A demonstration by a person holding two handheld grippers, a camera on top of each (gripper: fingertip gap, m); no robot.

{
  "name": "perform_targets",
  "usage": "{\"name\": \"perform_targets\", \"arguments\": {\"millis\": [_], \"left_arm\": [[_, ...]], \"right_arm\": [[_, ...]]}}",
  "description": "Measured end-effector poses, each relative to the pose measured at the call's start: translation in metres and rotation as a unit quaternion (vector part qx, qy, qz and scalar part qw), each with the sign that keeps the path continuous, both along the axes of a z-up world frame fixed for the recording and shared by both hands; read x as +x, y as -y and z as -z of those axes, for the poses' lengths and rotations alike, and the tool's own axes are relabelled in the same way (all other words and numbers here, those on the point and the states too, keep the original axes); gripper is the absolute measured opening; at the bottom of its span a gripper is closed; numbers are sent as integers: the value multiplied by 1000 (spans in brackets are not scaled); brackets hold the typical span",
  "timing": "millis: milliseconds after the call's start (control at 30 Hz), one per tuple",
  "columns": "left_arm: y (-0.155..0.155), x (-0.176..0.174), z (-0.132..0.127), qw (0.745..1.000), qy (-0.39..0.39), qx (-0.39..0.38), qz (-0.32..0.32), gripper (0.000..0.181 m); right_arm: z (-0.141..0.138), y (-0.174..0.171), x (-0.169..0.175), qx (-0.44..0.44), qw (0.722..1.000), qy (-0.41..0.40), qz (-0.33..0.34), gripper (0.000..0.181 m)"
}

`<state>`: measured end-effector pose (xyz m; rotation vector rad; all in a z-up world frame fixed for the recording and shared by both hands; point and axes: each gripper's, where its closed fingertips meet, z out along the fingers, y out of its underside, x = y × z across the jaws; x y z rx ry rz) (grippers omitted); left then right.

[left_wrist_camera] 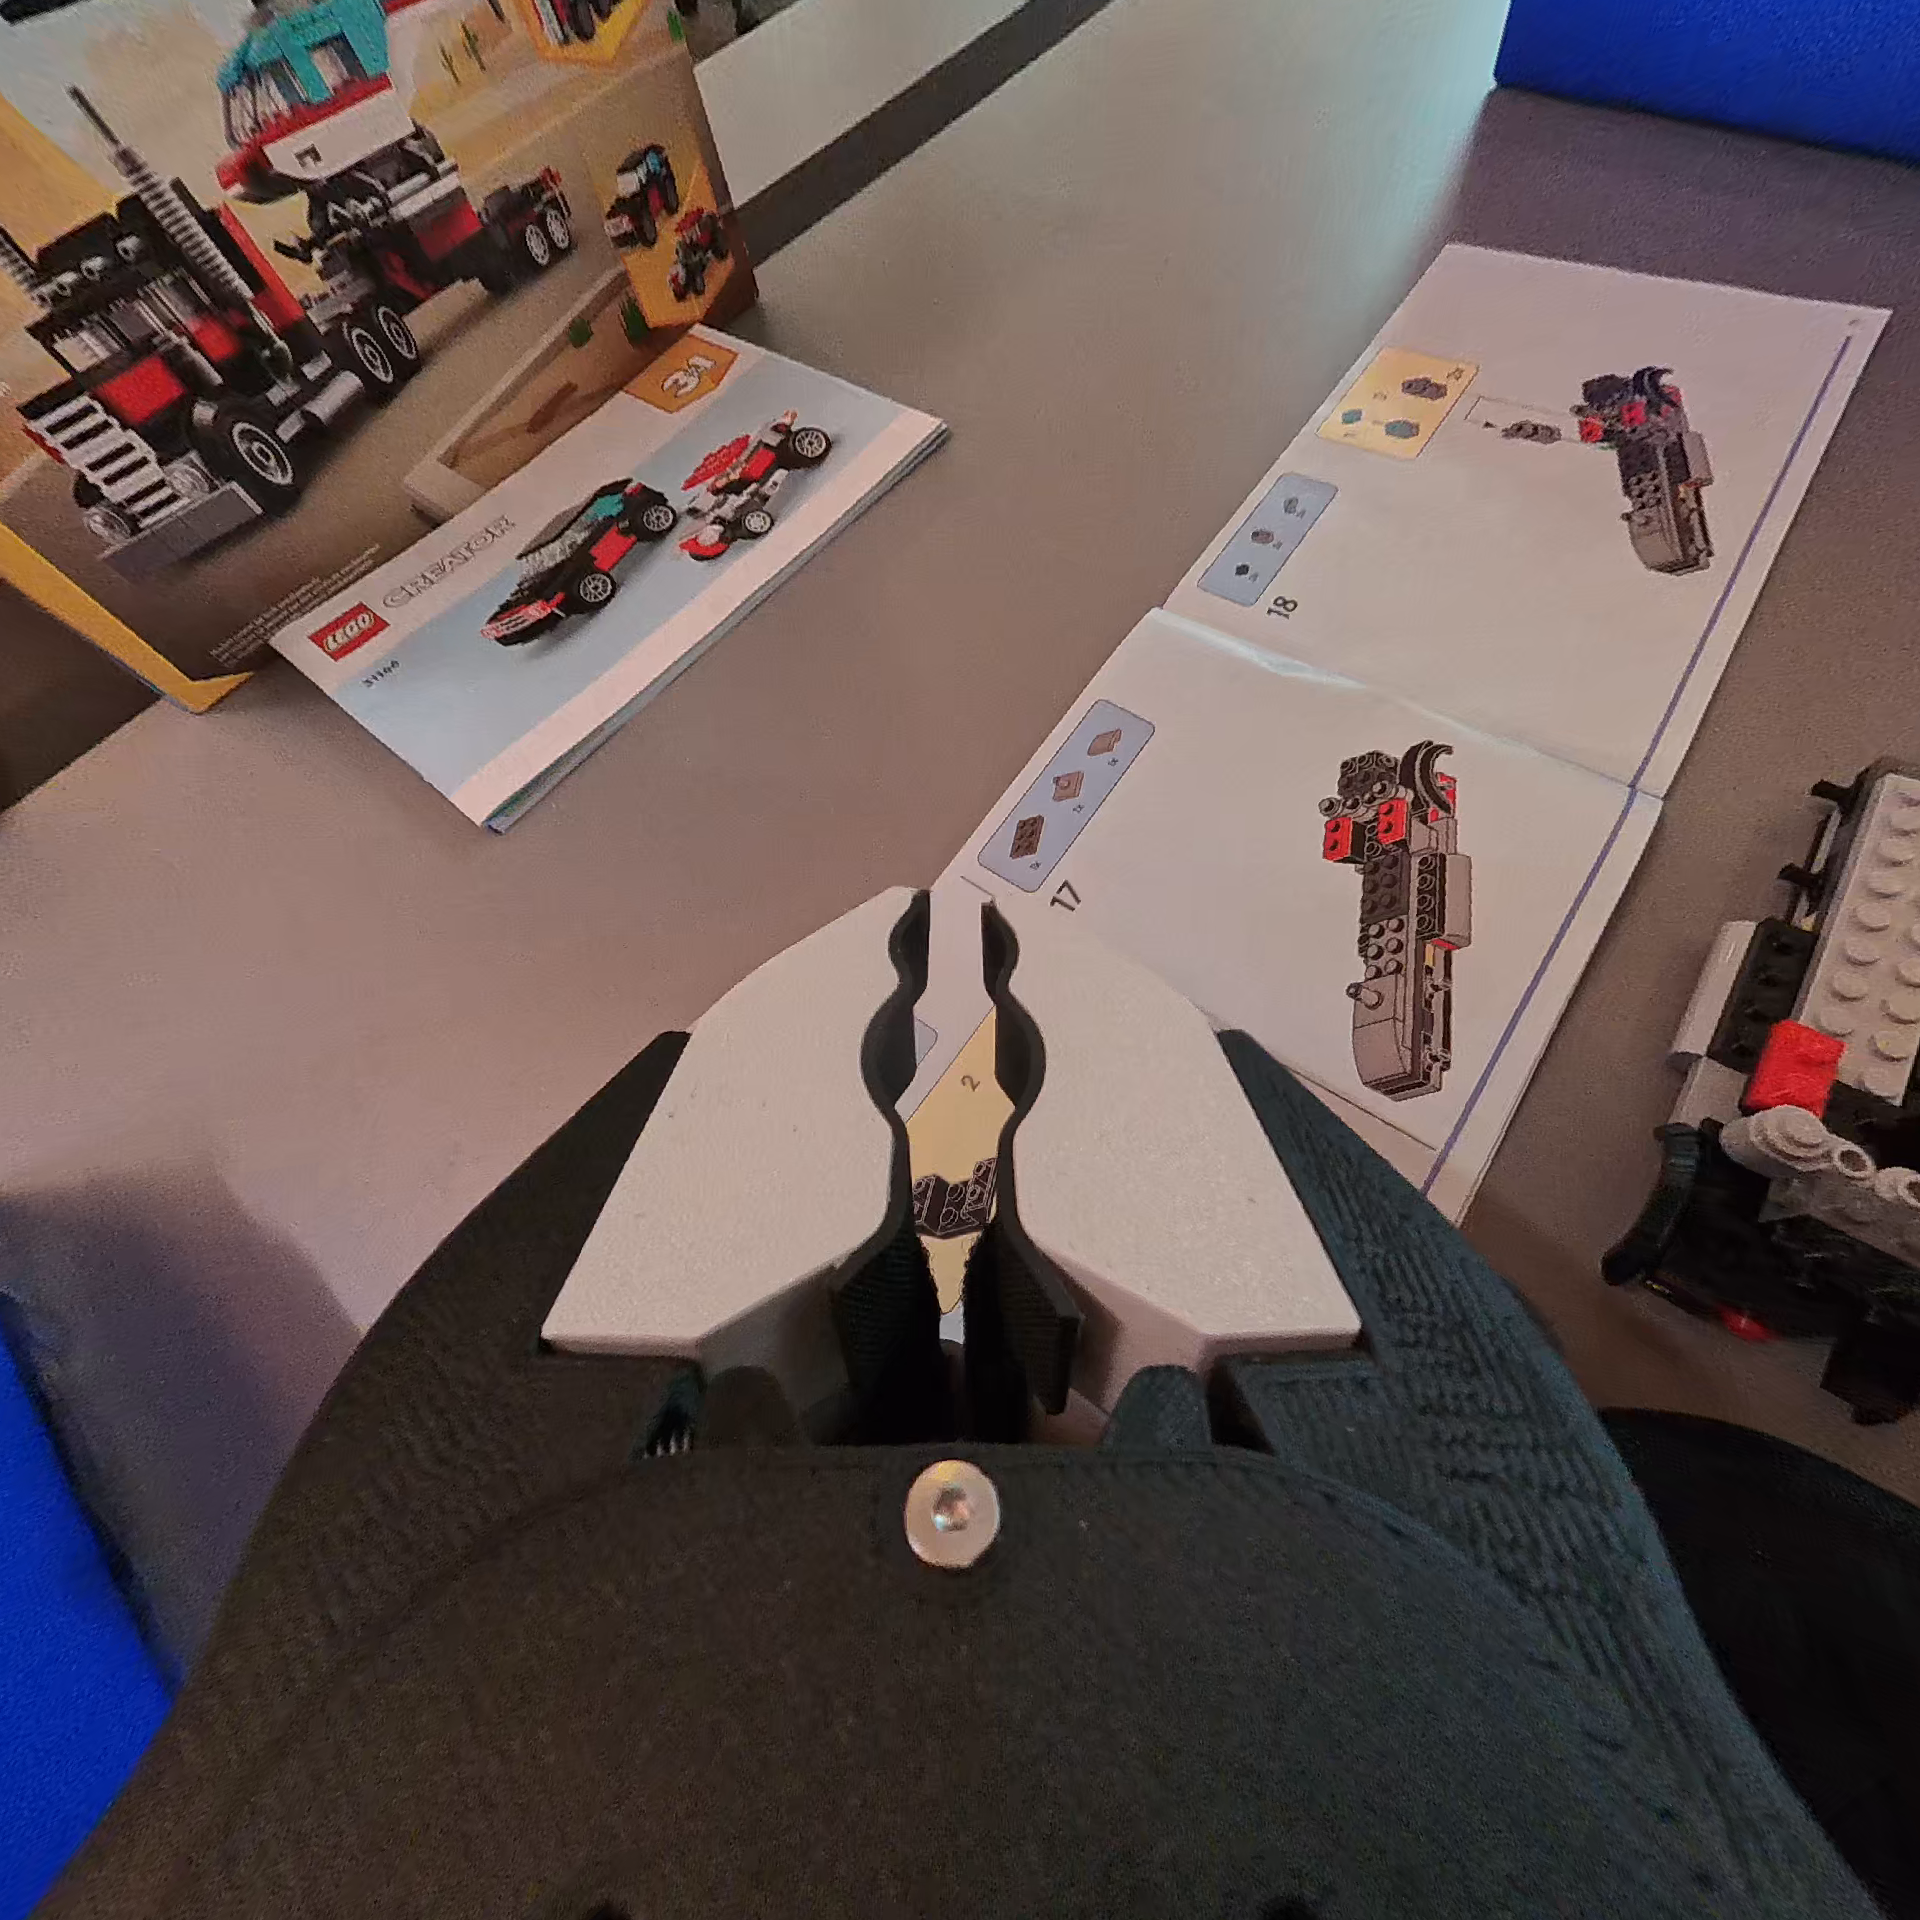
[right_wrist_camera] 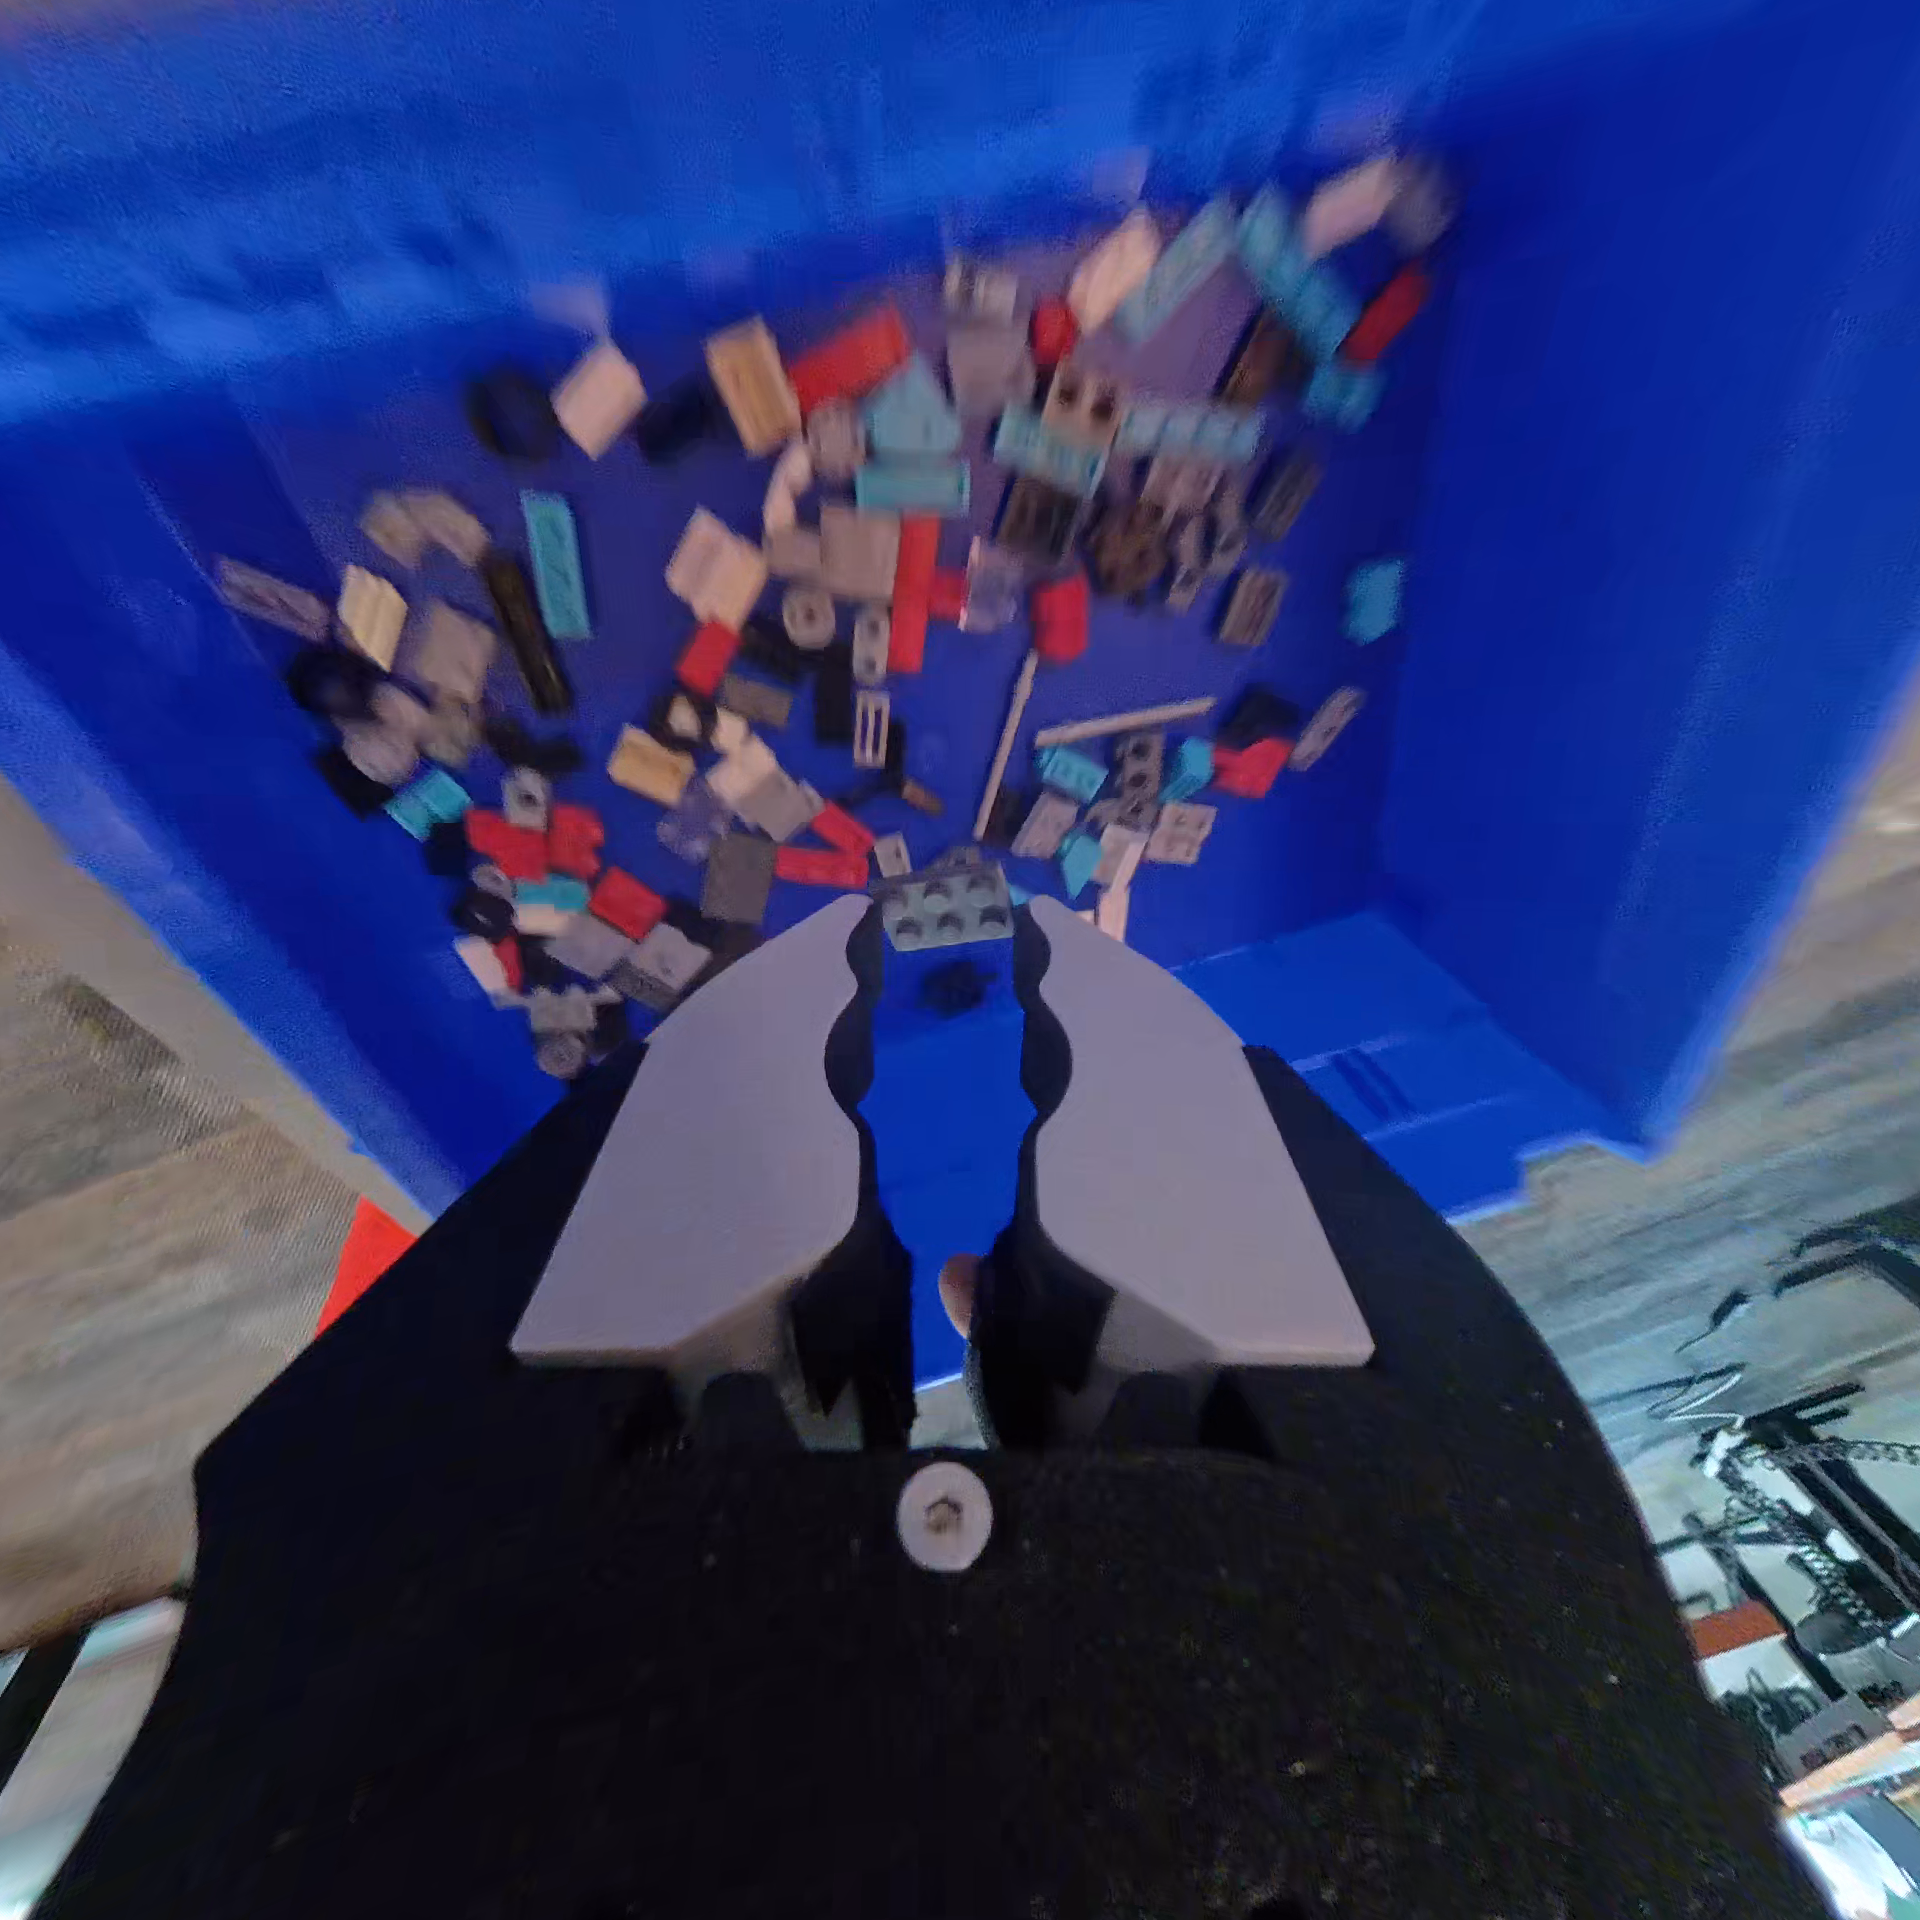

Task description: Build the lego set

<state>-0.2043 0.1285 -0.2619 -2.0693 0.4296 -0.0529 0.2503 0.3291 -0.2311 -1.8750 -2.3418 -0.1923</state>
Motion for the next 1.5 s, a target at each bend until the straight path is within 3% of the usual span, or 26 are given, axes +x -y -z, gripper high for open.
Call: {"name": "perform_targets", "arguments": {"millis": [133,233,300,367,467,567,667,767,900,967,1067,1167,1233,1367,1500], "left_arm": [[1,0,-8,1000,0,16,-1,10],[2,2,-13,1000,3,28,4,10],[2,3,-13,1000,-2,25,5,11],[3,4,-13,1000,-11,25,7,11],[4,5,-16,999,-15,33,13,11],[5,5,-20,999,-5,40,13,11],[6,3,-22,999,3,43,11,11],[6,3,-21,999,3,40,10,11],[6,2,-17,999,-3,32,8,11],[6,1,-15,1000,-11,28,6,11],[5,1,-14,999,-21,29,6,11],[5,1,-14,999,-22,27,6,11],[5,2,-13,999,-19,25,7,11],[6,2,-10,1000,-20,21,7,12],[5,1,-10,999,-20,25,5,11]], "right_arm": [[-56,58,-95,31,987,-149,-44,24],[-67,133,-177,-25,966,-247,-78,24],[-45,175,-216,-75,961,-247,-99,24],[-8,202,-237,-109,968,-196,-111,24],[43,213,-242,-117,982,-97,-113,24],[61,205,-239,-87,989,-44,-114,24],[65,213,-245,-108,986,-56,-112,25],[67,211,-243,-114,986,-67,-99,35],[51,212,-243,-136,977,-143,-77,36],[24,214,-242,-146,963,-215,-78,35],[-40,201,-222,-120,933,-331,-78,35],[-99,162,-174,-38,918,-395,-30,37],[-117,135,-131,4,919,-395,15,37],[-100,87,-42,55,939,-317,120,35],[-53,67,0,11,936,-292,198,32]]}}
